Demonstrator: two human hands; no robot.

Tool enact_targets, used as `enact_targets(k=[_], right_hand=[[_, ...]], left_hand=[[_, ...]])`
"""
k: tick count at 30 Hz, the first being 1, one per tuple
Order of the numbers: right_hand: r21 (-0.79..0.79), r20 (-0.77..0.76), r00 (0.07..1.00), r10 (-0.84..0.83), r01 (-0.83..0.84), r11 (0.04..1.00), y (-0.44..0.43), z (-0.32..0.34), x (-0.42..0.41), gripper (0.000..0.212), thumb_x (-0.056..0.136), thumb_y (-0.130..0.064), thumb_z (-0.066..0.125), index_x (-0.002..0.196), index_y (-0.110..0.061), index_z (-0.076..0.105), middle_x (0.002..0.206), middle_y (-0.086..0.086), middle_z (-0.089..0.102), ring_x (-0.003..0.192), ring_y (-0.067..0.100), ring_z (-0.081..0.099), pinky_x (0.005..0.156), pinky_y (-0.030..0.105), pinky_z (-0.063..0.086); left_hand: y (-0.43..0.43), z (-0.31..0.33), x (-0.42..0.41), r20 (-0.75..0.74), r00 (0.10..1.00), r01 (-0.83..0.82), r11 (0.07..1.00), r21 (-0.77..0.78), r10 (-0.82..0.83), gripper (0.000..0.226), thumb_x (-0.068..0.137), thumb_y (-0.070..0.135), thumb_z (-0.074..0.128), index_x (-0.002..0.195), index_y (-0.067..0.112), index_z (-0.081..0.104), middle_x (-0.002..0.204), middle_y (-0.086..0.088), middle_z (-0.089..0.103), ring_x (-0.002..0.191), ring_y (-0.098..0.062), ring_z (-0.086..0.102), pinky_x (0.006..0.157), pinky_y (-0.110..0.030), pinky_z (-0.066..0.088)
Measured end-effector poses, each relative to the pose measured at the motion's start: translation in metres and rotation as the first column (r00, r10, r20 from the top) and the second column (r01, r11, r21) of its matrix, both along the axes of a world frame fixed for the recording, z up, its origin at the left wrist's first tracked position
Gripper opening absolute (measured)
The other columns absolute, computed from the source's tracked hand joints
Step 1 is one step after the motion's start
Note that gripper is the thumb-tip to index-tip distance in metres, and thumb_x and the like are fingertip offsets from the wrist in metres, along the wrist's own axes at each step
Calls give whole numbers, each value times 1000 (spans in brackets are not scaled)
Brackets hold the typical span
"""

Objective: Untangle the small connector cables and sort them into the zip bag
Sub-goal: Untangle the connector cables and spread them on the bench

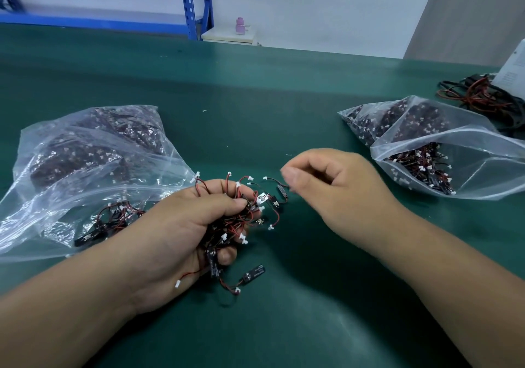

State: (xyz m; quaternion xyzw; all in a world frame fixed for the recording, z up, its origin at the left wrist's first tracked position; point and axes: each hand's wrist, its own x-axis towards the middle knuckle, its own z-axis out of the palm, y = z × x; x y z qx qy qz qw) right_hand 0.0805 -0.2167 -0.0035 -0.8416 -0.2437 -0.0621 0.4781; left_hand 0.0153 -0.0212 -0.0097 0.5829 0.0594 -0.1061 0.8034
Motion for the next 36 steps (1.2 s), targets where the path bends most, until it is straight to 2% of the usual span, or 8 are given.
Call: enact_targets(k=[5,8,13,18,21,26,31,36], right_hand=[[-67,-159,969,187,-200,978,10,-2,-13,21,84,-32,78,104,-27,73,77,-12,71,65,0,60,67,21,47],[-75,-101,982,159,-166,983,14,0,-16,7,87,-23,75,94,-23,75,78,-5,72,69,11,64,68,34,54],[38,-180,972,149,-145,989,16,5,-18,13,85,-6,72,78,-17,72,66,-7,68,53,-1,53,52,14,41],[242,-392,898,200,-109,964,9,11,-13,22,86,2,67,75,-16,71,61,2,67,43,8,43,41,17,34],[146,-354,923,152,-106,984,2,15,-10,20,84,2,68,74,-14,72,61,3,68,45,3,50,46,12,38],[-249,-199,976,83,-132,959,2,11,-7,15,81,-14,73,73,-28,76,76,-12,68,58,-1,57,60,16,42],[-199,-168,974,154,-187,962,8,10,-13,13,84,-36,74,75,-27,73,72,-18,63,61,-2,55,58,11,38],[-143,-258,941,219,-262,954,12,15,-20,18,83,-23,78,69,-16,68,51,-15,51,46,1,41,48,12,31]], left_hand=[[0,1,-1,7,1000,24,1000,2,-24,17,68,16,67,84,17,73,73,-10,62,51,-14,50,36,-22,36],[0,1,-1,12,1000,27,1000,1,-27,19,66,16,68,84,16,73,73,-10,61,52,-15,51,36,-22,36],[0,1,-1,11,1000,12,1000,-11,-12,19,66,15,67,83,16,74,76,-11,65,51,-15,52,35,-22,36],[3,-5,2,8,1000,15,1000,-16,-14,19,67,12,73,85,17,74,85,-13,68,53,-15,53,37,-23,37],[5,-9,6,1,1000,0,1000,-20,0,19,65,12,74,83,17,75,87,-15,69,52,-17,53,39,-22,37],[4,-8,6,-3,1000,-2,1000,-25,2,20,65,8,74,82,19,75,86,-12,71,52,-16,53,38,-22,37],[2,-2,1,2,1000,1,1000,-27,-1,22,63,16,72,85,18,74,81,-11,67,53,-15,52,37,-23,37],[0,0,1,-5,1000,-8,1000,-21,8,19,66,16,68,84,16,74,76,-11,62,52,-16,52,37,-23,37]])
